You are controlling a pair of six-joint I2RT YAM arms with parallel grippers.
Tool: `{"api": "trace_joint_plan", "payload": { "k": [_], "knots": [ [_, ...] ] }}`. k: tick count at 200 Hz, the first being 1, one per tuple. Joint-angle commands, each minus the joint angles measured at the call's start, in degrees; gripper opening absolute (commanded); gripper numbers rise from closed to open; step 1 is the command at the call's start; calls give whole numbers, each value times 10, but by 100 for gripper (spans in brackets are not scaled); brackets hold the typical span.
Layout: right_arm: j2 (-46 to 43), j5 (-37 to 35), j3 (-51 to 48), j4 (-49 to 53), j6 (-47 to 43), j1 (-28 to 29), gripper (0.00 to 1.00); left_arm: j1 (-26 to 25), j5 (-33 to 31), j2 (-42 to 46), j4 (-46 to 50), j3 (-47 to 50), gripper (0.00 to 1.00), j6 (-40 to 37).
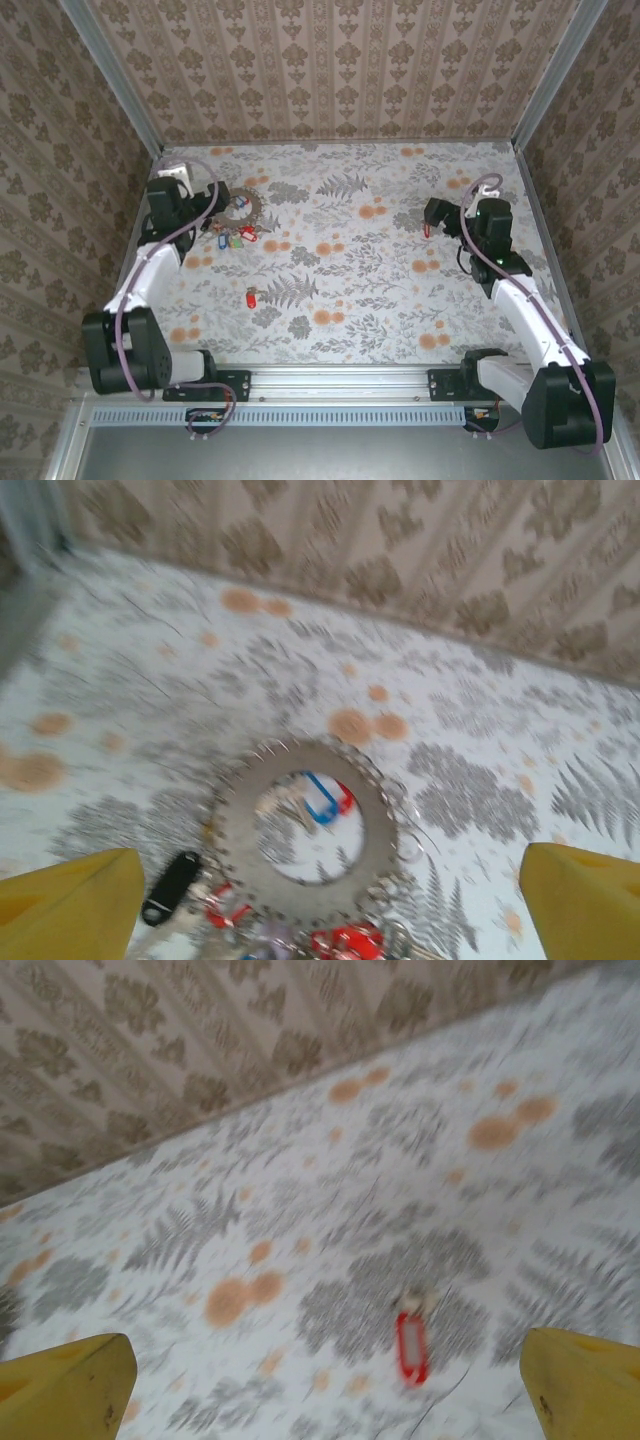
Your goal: Put the keys on the keyring
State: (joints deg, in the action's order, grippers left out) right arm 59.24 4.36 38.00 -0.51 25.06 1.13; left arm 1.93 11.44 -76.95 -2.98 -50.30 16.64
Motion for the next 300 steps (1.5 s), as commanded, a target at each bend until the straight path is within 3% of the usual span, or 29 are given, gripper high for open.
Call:
{"api": "trace_joint_plan", "payload": {
  "k": [1, 52, 112, 202, 300],
  "knots": [
    [6, 119, -25, 40, 108, 0, 99, 2, 100, -70, 73, -32, 92, 49],
    [74, 163, -1, 35, 135, 10, 100, -9, 149, -250, 153, -195, 80, 42],
    [112, 177, 7, 48, 158, 20, 100, -27, 169, -351, 210, -283, 76, 38],
    [90, 158, -4, 72, 163, 21, 99, -53, 158, -405, 262, -325, 75, 24],
    [44, 125, -30, 93, 174, 21, 100, -96, 152, -420, 282, -305, 75, 9]
  ]
}}
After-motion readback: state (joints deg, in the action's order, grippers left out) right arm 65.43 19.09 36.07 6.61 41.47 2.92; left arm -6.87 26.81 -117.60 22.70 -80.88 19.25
